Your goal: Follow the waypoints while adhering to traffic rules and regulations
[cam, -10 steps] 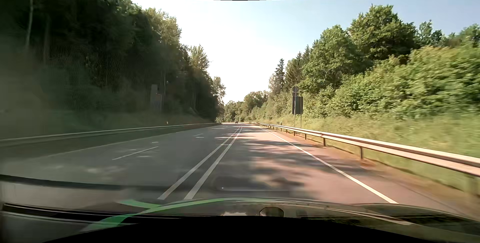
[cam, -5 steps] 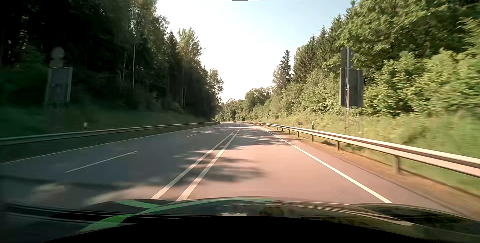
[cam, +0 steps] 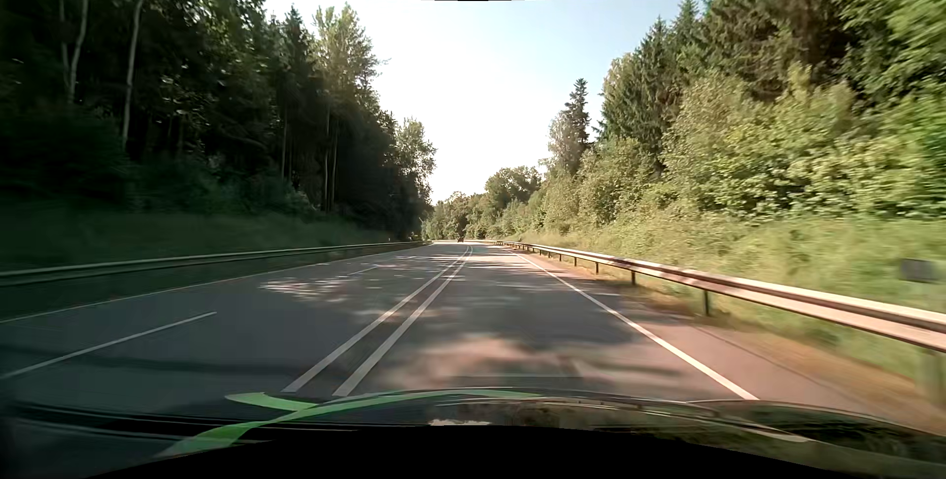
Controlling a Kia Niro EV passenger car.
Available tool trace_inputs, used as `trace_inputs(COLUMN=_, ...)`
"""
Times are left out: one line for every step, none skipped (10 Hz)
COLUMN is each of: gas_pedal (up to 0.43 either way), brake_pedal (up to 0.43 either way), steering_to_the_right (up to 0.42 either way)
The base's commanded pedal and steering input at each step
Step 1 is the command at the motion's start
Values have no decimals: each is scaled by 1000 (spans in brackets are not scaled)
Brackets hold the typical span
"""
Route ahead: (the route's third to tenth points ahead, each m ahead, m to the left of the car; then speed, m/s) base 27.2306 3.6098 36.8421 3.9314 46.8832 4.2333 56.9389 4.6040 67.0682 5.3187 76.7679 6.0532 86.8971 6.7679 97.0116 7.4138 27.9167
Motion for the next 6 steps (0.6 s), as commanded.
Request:
trace_inputs(gas_pedal=87, brake_pedal=0, steering_to_the_right=-6)
trace_inputs(gas_pedal=67, brake_pedal=0, steering_to_the_right=-7)
trace_inputs(gas_pedal=67, brake_pedal=0, steering_to_the_right=-7)
trace_inputs(gas_pedal=67, brake_pedal=0, steering_to_the_right=-7)
trace_inputs(gas_pedal=79, brake_pedal=0, steering_to_the_right=-7)
trace_inputs(gas_pedal=87, brake_pedal=0, steering_to_the_right=-7)
